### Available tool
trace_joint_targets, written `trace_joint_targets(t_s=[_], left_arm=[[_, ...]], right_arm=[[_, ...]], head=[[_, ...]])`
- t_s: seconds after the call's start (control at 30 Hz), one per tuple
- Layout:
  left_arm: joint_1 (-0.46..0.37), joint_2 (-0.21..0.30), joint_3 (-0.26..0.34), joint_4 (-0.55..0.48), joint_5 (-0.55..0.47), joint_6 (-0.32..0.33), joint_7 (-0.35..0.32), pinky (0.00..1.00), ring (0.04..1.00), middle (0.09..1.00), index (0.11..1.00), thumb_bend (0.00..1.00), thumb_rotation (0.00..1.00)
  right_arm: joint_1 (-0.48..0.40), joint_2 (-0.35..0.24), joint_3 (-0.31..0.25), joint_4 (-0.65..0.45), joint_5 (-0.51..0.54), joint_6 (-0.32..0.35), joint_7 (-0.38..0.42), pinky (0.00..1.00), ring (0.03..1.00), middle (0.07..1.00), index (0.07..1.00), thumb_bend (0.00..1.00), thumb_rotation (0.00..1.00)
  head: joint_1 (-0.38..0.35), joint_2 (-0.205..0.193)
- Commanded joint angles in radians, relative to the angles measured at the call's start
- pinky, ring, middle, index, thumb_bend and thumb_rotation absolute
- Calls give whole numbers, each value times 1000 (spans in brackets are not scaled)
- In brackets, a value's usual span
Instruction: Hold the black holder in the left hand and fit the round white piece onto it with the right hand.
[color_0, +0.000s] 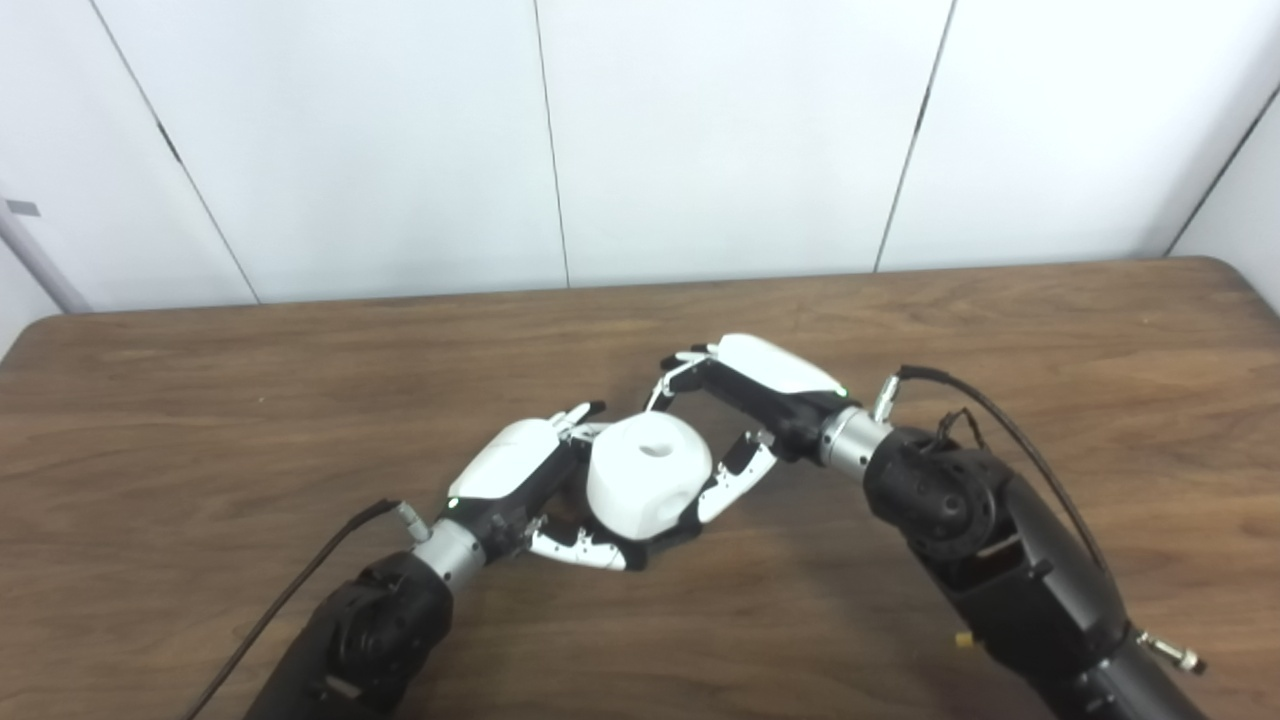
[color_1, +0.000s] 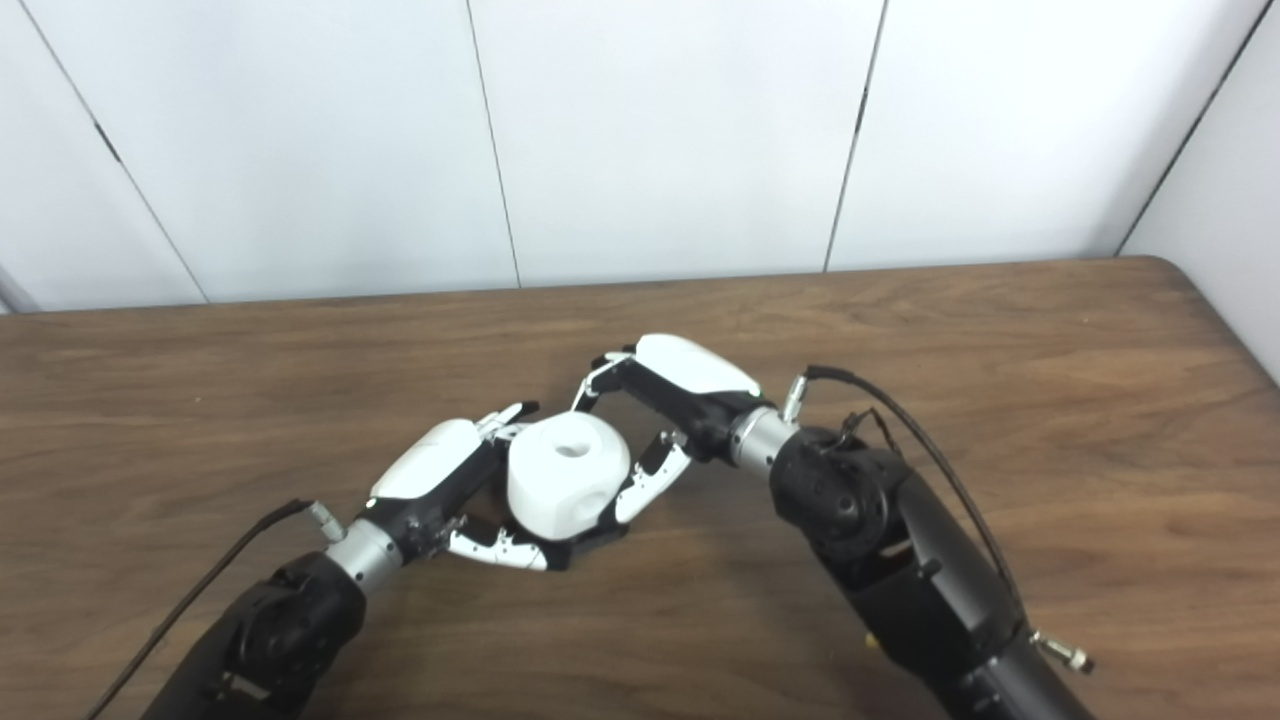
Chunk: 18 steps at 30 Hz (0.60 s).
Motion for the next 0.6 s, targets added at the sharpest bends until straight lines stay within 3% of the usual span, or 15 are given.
trace_joint_targets(t_s=[0.0, 0.57], left_arm=[[-22, 1, -3, -36, 13, -9, 0, 1000, 1000, 865, 482, 524, 54], [-23, -5, 3, -23, 14, -17, 0, 1000, 1000, 860, 482, 524, 54]], right_arm=[[-45, -15, -11, -29, -19, -25, -9, 1000, 924, 739, 476, 526, 139], [-55, -21, -19, -63, -27, -28, 11, 1000, 923, 748, 478, 526, 144]], head=[[1, 1], [5, 1]])
